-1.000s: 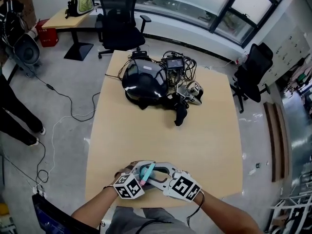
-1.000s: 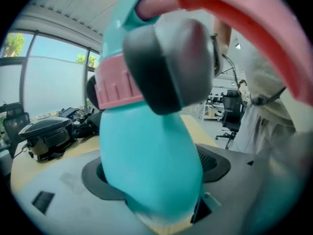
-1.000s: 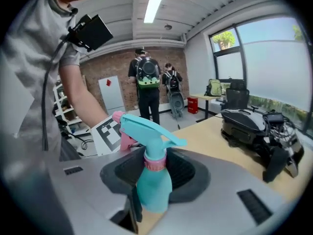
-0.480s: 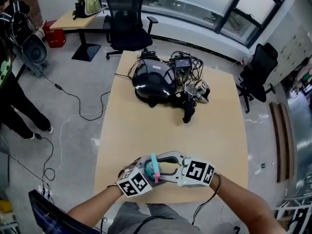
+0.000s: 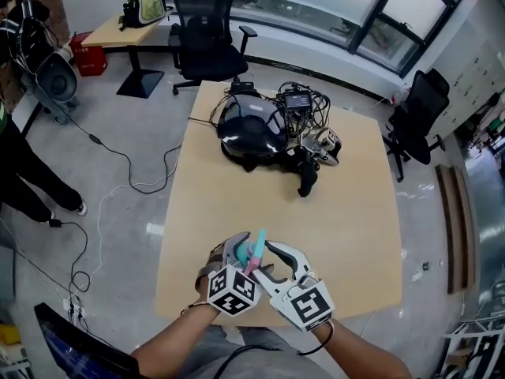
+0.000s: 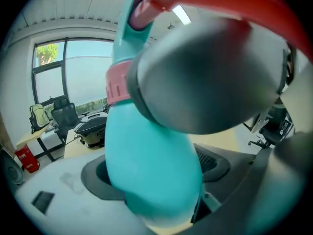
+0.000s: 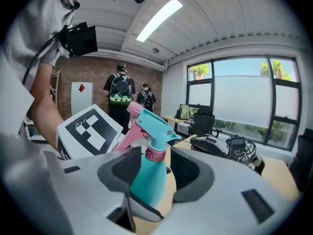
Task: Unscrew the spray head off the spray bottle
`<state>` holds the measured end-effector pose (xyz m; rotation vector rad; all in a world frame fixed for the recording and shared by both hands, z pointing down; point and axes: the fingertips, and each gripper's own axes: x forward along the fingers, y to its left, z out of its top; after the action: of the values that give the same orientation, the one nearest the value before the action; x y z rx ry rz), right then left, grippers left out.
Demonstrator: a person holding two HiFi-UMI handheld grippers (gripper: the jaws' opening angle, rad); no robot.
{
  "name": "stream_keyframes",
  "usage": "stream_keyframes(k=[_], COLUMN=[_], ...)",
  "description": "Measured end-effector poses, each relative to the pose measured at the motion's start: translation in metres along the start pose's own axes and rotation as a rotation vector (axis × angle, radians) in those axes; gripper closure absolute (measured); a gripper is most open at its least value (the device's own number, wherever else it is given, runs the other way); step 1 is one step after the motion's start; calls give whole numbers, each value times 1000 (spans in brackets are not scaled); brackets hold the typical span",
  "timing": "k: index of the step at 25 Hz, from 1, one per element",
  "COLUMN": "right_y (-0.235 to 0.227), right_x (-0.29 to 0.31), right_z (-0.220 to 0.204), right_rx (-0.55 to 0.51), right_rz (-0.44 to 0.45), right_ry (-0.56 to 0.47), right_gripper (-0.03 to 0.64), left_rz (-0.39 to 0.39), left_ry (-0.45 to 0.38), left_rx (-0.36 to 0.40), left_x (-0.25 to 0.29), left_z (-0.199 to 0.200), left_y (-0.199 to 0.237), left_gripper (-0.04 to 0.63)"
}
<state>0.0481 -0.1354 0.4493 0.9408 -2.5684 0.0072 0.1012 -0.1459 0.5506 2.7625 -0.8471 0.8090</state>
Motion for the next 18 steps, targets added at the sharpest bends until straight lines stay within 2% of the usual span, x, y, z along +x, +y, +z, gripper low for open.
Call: stream_keyframes(k=[2,6,8,10,12,14,16,18], right_y=[5,13,16,22,31,40,45,45], right_x=[2,4,6,4,-4,-19,-39,-51], right_z=[2,13,23,35,46,47,45,47], right_rx=[4,6,28,64,116,167,215,301], right_rz=[33,131,201,306,470,694,942,1125], right_ry=[20,28,-5,-35,-50,4,70,71], right_gripper=[430,448,465,476,482,482,482,481], left_rz=[-35,-107,-155,-243,-382,-562,-731,-827], left_ry=[-11,-17,-44,-94,-144,-188,-224,-253], left_rx=[12,108,130,151,184,199,180,123], left_x=[-2,-11,-17,-28,-45,-67,-89,-99], left_z=[1,5,11,19,24,29,35,46], left_y=[-3,-6,-8,-18,-36,-59,-82,-98], left_gripper=[181,181,181,181,181,181,181,181])
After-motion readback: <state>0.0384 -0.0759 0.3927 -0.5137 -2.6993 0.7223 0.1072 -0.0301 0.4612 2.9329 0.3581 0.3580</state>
